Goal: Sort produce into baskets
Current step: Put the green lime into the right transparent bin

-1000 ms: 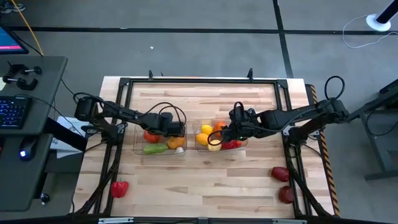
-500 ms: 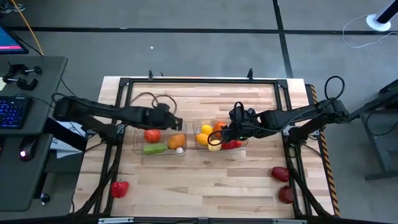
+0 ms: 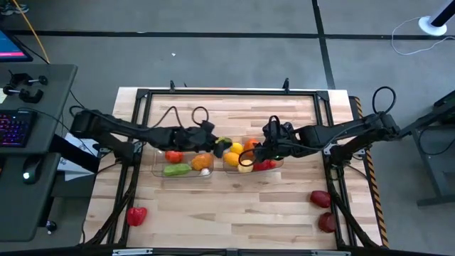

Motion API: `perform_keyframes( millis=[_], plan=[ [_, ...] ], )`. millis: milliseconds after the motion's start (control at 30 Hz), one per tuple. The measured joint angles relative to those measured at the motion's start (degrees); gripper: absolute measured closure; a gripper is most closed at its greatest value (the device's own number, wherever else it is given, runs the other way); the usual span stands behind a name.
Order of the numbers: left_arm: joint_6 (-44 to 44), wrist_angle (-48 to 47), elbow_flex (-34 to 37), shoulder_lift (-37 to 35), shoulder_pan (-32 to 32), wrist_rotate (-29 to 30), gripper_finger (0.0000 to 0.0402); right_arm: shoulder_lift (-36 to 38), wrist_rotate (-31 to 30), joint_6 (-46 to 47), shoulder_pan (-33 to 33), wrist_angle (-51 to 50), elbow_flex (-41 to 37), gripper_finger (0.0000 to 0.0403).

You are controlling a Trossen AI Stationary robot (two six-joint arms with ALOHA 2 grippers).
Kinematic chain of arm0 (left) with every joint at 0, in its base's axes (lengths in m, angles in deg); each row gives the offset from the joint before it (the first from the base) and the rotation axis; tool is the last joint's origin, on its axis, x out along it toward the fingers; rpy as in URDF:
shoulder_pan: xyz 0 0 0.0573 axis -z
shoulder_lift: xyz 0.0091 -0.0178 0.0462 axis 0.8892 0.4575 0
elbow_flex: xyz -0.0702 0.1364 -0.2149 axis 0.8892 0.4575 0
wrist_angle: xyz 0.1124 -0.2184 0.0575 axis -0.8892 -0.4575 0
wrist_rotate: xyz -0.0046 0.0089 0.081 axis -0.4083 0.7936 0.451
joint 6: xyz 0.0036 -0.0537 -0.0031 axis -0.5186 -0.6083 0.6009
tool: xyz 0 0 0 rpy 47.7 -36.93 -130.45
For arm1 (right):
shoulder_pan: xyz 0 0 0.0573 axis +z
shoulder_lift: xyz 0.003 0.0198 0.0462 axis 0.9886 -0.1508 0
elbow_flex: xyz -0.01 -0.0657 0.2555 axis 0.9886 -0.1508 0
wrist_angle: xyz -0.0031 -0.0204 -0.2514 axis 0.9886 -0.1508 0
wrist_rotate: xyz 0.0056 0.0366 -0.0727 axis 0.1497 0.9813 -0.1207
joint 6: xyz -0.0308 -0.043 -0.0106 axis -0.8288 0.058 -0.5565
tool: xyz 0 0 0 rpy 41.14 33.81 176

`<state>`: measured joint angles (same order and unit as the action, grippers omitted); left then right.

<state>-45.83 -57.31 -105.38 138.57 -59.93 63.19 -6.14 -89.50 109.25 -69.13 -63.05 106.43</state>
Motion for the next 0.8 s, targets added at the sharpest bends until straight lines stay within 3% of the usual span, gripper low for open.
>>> perform_keyframes(
  millis=[100, 233, 467, 800],
  plan=[
    [0.53, 7.99, 0.00, 3.29, -0.32, -5.28, 0.0204, 1.49, 0.71, -0.02, 0.65, 0.09, 0.00, 0.0053],
    [2.31, 16.11, -0.04, 5.64, -0.06, -7.14, 0.0204, 4.36, 0.14, 0.00, 2.00, 0.02, 0.00, 0.0053],
    [5.03, 16.63, -0.04, 6.00, -0.83, -7.39, 0.0201, 7.92, -0.69, 0.94, 4.36, -1.79, 0.04, 0.0053],
    [5.02, 13.86, -0.04, 5.98, -2.09, -10.42, 0.0145, 7.79, -0.38, 3.43, 5.10, -4.37, 0.04, 0.0053]
  ],
)
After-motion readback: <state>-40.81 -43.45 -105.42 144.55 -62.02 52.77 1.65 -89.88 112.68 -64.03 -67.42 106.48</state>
